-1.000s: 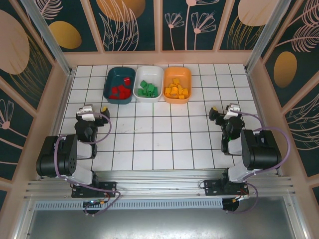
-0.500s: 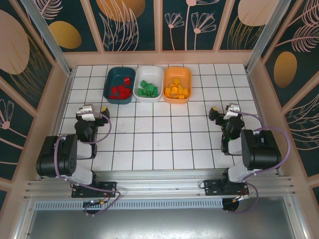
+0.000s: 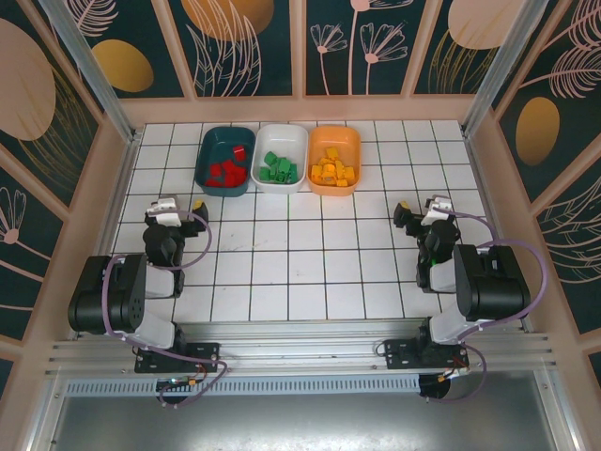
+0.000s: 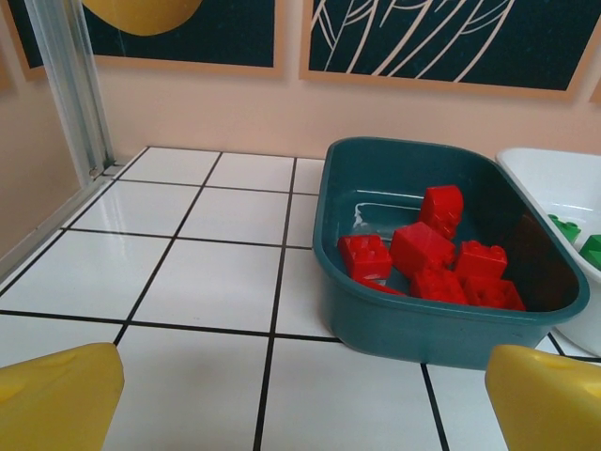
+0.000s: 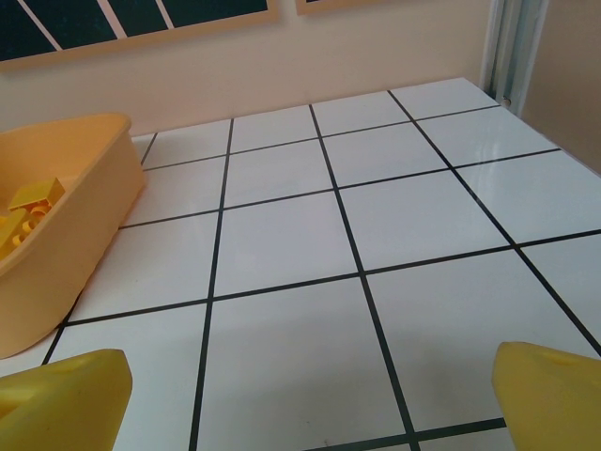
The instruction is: Sort the legos into containers by color
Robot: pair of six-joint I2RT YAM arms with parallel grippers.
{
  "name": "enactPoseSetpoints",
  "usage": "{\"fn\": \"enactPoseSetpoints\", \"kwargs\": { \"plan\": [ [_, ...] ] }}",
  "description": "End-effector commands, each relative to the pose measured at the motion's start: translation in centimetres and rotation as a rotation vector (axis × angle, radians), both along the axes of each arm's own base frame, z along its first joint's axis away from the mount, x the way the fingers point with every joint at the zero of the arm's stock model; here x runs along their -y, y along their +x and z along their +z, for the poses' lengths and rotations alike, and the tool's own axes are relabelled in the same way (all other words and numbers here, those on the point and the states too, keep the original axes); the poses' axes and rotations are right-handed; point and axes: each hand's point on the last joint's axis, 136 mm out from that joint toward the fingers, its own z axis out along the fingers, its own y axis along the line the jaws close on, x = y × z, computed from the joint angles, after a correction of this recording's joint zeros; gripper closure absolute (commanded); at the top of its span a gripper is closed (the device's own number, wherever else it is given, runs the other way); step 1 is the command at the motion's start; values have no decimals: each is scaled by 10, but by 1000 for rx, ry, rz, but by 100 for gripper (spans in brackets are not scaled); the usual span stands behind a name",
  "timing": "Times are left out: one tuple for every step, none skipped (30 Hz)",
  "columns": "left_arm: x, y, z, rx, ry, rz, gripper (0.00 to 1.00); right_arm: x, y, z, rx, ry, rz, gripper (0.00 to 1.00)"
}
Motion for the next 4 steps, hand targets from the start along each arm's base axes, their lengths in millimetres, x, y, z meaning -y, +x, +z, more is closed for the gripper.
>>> {"fn": "enactPoseSetpoints", "kwargs": {
  "plan": [
    [-1, 3, 5, 14, 15, 11, 1, 0, 4, 15, 53, -19, -2, 1],
    [-1, 3, 5, 16, 16, 12, 2, 0, 3, 14, 53, -19, -2, 1],
    [-1, 2, 5, 15, 15, 11, 2, 0, 3, 14, 51, -19, -2, 1],
    [-1, 2, 4, 14, 15, 10, 1, 0, 3, 14, 52, -19, -3, 1]
  ]
}}
